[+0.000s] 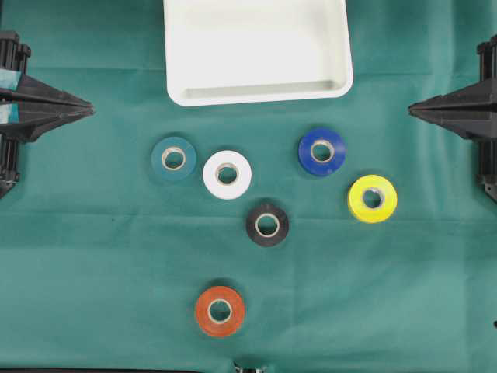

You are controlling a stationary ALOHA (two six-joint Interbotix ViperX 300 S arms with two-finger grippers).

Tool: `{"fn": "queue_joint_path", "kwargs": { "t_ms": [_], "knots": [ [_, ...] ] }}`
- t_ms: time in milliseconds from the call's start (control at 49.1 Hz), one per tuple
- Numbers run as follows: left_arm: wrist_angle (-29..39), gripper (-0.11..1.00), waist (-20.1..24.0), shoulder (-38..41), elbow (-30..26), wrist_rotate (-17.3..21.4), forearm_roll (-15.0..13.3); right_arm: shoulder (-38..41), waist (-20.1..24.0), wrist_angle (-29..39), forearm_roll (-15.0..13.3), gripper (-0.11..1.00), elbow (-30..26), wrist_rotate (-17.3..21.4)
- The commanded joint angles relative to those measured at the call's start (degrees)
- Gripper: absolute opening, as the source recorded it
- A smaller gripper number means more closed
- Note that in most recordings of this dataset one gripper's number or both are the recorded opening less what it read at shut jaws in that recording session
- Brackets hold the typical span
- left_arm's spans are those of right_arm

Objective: Pick up the tape from a random location and place it into the white case.

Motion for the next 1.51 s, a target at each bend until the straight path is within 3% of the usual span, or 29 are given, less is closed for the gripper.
{"fn": "queue_joint_path", "kwargs": {
  "t_ms": [0, 753, 855, 1058, 1140, 1201, 1486],
  "knots": [
    [-0.26, 0.01, -0.18, -0.35, -1.14, -0.09, -0.35, 0.26, -0.26, -0.26, 0.09, 0.0, -1.14, 0.09],
    [2.72, 0.04, -0.44, 0.09, -1.41, -0.18, -0.35, 0.18, -0.26, 3.34, 0.09, 0.0, -2.46, 0.09],
    [2.9, 0.18, -0.79, 0.18, -1.49, -0.26, -0.44, 0.18, -0.26, 3.52, 0.0, 0.12, -2.64, 0.18],
    [2.9, 0.78, -1.32, 0.26, -1.49, -0.26, -0.44, 0.79, -0.26, 4.75, 0.0, 0.71, -2.9, 0.26],
    [2.9, 0.95, -1.32, 0.53, -1.58, -0.26, -0.44, 0.97, -0.26, 5.01, 0.0, 0.88, -3.08, 0.26],
    [2.9, 1.0, -1.32, 0.7, -1.67, -0.26, -0.44, 0.88, -0.26, 5.36, 0.0, 0.93, -3.34, 0.18],
    [2.9, 1.0, -1.32, 0.7, -1.85, -0.26, -0.53, 0.88, -0.26, 5.89, 0.09, 0.92, -3.43, 0.26]
  ]
}}
